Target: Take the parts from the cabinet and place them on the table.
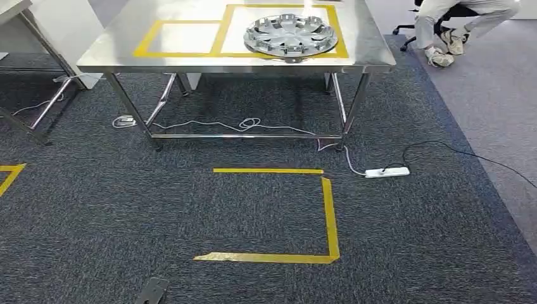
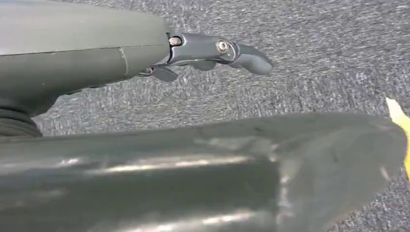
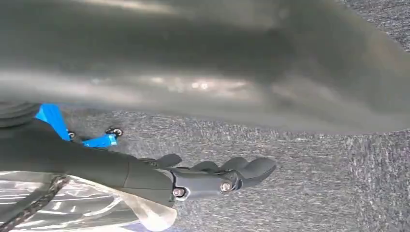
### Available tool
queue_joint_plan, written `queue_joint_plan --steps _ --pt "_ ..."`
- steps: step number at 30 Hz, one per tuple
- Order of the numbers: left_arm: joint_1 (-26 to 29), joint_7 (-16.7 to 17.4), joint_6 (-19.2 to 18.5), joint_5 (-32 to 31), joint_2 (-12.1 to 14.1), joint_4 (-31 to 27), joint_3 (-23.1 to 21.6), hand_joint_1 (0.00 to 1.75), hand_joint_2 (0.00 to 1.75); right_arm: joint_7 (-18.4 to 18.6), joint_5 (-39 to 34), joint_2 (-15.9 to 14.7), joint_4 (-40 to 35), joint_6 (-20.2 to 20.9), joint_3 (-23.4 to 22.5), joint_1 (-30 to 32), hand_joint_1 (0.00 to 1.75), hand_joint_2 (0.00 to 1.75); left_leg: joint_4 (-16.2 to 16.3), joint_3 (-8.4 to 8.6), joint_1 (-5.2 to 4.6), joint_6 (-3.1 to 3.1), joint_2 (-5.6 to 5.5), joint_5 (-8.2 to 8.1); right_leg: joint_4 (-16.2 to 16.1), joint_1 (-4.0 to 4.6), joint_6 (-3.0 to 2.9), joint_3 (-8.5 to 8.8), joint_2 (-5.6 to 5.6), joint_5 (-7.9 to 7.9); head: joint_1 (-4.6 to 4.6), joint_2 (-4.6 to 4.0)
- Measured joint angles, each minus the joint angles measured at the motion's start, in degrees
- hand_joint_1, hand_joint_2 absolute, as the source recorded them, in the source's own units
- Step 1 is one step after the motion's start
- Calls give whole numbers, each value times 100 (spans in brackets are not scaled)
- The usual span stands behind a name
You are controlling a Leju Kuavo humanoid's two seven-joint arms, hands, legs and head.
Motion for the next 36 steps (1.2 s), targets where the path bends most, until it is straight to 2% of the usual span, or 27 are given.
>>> queue_joint_plan --steps 11,12,13,15,16,17,18,20,21,22,23,24,25,26,27,28,29,30,31,32,33,35,36 --pt "-11 20 -7 20 0 0 7 0 0 11 -4 0 0 11 4 -4 0 0 0 0 0 0 0 0 0 0 1 0 0 1 0 2" --pt "-11 20 -13 41 0 0 9 0 0 11 -4 0 0 9 4 -4 0 0 18 -7 -4 10 0 -10 -15 -16 10 2 0 8 0 2" --pt "-14 31 -31 57 9 0 20 0 0 13 -2 0 0 9 4 -5 0 0 46 -16 -29 81 -9 -24 -30 -37 60 7 -11 26 -7 2" --pt "-16 39 -37 59 9 0 33 0 0 13 -4 0 0 4 7 -5 0 0 11 -3 -37 119 -12 -4 -73 -33 91 26 -13 46 0 2" --pt "-17 39 -37 57 2 0 33 0 0 11 -4 0 0 2 7 -10 0 0 -135 47 9 137 -9 63 -81 2 111 54 -14 37 -2 2" --pt "-22 39 -35 55 -4 0 33 0 0 11 -7 -9 0 0 9 -13 0 0 -216 91 32 129 4 114 1 -14 105 31 -2 -61 4 2" --pt "-31 37 -33 57 -4 0 35 0 0 9 -7 -17 0 -4 11 -18 0 0 -263 87 45 173 10 143 272 -5 105 -108 4 -291 22 2" --pt "-32 39 -33 55 -9 0 35 0 0 11 -9 -20 0 -2 17 -17 0 0 -256 41 49 173 12 157 1183 -25 141 -536 4 -761 22 2" --pt "-25 39 -33 55 -22 0 35 0 0 11 -11 -20 0 -2 26 -7 0 0 -252 24 48 165 14 162 1544 -34 163 -712 4 -884 15 2" --pt "-21 39 -33 57 -22 0 37 0 0 13 -11 -20 0 -2 33 4 0 0 -243 6 49 151 14 170 1647 -45 181 -766 3 -857 20 0" --pt "-20 39 -33 57 -22 0 37 0 0 13 -11 -22 0 -2 37 11 0 0 -225 -9 59 142 13 174 1472 -65 204 -679 -1 -681 17 0" --pt "-20 39 -33 55 -26 0 37 0 0 13 -11 -41 0 -2 39 9 0 0 -193 -26 74 123 11 172 1039 -85 219 -462 -2 -413 20 2" --pt "-22 39 -33 57 -33 0 37 0 0 11 -11 -46 0 -2 42 1 0 0 -132 -53 95 78 9 154 468 -112 250 -173 -6 -149 20 2" --pt "-26 39 -33 55 -31 0 37 0 0 11 -11 -48 0 -2 44 -12 0 0 -48 -89 89 27 9 129 13 -143 277 52 -9 -41 26 0" --pt "-26 39 -31 55 -20 0 39 0 0 13 -11 -46 0 2 46 -26 0 0 14 -117 65 -36 1 102 48 -89 197 3 41 -57 28 2" --pt "-28 39 -31 55 -22 0 39 0 0 15 -11 -46 0 0 48 -25 0 0 29 -125 62 -62 -3 108 68 -93 101 -16 40 -40 -18 2" --pt "-26 39 -31 52 -26 0 39 0 0 17 -9 -46 0 2 48 -14 0 0 27 -124 68 -83 -4 125 79 -84 77 -32 39 -31 -13 2" --pt "-21 39 -28 52 -24 0 42 0 0 24 -11 -46 0 2 48 -8 0 0 9 -120 85 -121 -4 154 94 -66 33 -39 41 -24 -11 2" --pt "-13 39 -24 52 -22 0 46 0 0 24 -11 -46 2 0 48 -5 0 0 27 -128 94 -144 -6 166 77 -94 -28 -61 34 18 -11 2" --pt "-7 39 -24 52 -15 0 55 0 0 26 -11 -46 2 0 50 -10 0 0 93 -163 103 -175 -11 61 68 -106 -81 -58 5 51 -13 2" --pt "-7 39 -20 52 -17 0 63 0 0 26 -11 -46 0 -2 50 -11 0 0 341 -248 106 -214 -10 -198 68 -109 -118 -37 6 73 -46 2" --pt "-12 18 -20 50 -17 0 87 0 0 22 -15 -46 0 -11 52 -5 0 0 1243 -567 140 -267 -9 -737 77 -96 -143 -101 0 109 -66 0" --pt "-4 -7 -15 46 -17 0 90 0 0 22 -15 -48 0 -11 52 6 0 0 1668 -701 151 -278 -9 -909 81 -89 -144 -125 -6 120 -63 2"
